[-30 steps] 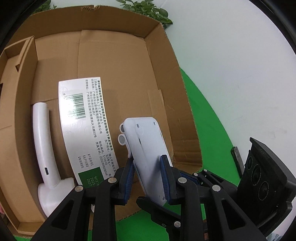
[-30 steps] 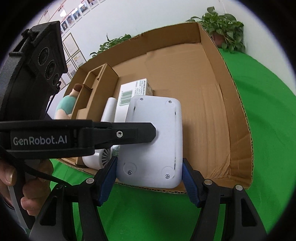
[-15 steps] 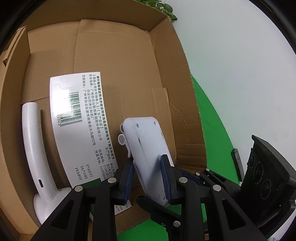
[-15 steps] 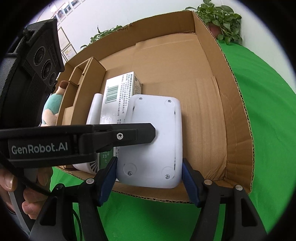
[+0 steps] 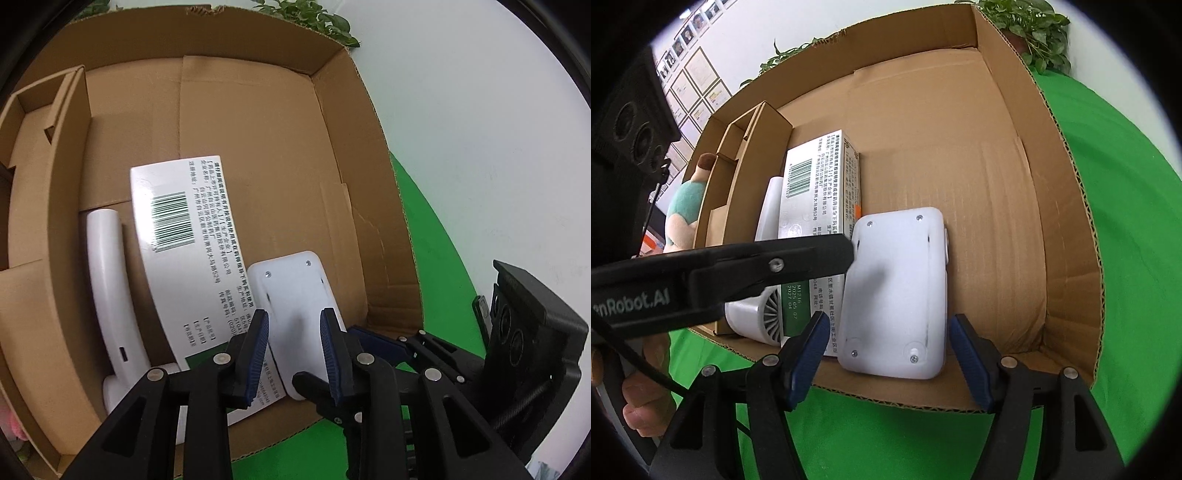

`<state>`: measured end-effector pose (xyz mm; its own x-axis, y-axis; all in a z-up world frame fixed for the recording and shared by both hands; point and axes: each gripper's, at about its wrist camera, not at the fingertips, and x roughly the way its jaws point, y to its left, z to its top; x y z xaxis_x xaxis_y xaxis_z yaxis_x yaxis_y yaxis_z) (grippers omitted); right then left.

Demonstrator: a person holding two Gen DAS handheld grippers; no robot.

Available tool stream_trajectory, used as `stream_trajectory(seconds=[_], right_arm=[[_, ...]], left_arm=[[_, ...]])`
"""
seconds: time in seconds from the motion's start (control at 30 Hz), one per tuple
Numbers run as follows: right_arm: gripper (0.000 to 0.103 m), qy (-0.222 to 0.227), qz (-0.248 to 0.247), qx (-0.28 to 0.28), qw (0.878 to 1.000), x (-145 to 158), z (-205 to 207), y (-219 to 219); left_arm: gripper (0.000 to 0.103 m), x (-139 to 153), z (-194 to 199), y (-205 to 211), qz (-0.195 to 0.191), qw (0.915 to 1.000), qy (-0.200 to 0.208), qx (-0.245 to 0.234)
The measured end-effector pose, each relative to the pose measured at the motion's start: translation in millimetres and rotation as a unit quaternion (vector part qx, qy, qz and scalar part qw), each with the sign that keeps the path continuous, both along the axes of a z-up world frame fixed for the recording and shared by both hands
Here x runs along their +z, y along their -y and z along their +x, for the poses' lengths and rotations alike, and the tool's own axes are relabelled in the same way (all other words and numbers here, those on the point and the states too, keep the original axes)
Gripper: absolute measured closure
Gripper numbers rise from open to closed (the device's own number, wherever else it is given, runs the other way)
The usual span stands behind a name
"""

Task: Organize objects
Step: 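Lower the white case beside the product box and open both tools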

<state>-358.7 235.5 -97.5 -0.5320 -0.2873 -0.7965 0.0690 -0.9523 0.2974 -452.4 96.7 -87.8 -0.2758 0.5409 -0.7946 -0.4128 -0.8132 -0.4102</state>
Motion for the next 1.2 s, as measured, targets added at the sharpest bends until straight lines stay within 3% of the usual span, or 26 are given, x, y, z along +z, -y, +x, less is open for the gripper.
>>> stream_trajectory(seconds=[0.3,0.47,0.53,0.73,0.77,0.8,0.87,1.13,1.2], right_arm=[[0.035,-0.003,0.014,0.022,1.0,-1,10,6],[0.031,-0.002,0.032,0.018,0.999,-1,5,6],[0.023,-0.011,0.044,0.01,0.999,1,9,4],[0.023,-0.069,0.066,0.016,0.995,20,20,2],[0.026,-0.068,0.061,0.019,0.996,21,13,2],[0.039,-0.06,0.059,0.021,0.996,18,10,3],[0.055,-0.034,0.06,0.027,0.997,7,2,9],[0.054,0.004,0.089,0.01,0.996,-10,-9,11],[0.054,0.008,0.076,0.007,0.997,-10,-9,7]], left_arm=[[0.074,3,6,29,-0.015,0.9993,-0.028,0.02],[0.074,-4,46,75,-0.016,0.9981,-0.049,0.036],[0.072,-1,55,84,-0.019,0.997,-0.063,0.04],[0.067,5,72,107,-0.024,0.9939,-0.092,0.055],[0.067,6,75,110,-0.025,0.9935,-0.095,0.057],[0.067,5,77,113,-0.024,0.9933,-0.096,0.059],[0.067,4,80,117,-0.021,0.9932,-0.096,0.062],[0.067,-6,87,131,-0.014,0.9934,-0.09,0.069],[0.067,-6,89,134,-0.018,0.9926,-0.096,0.072]])
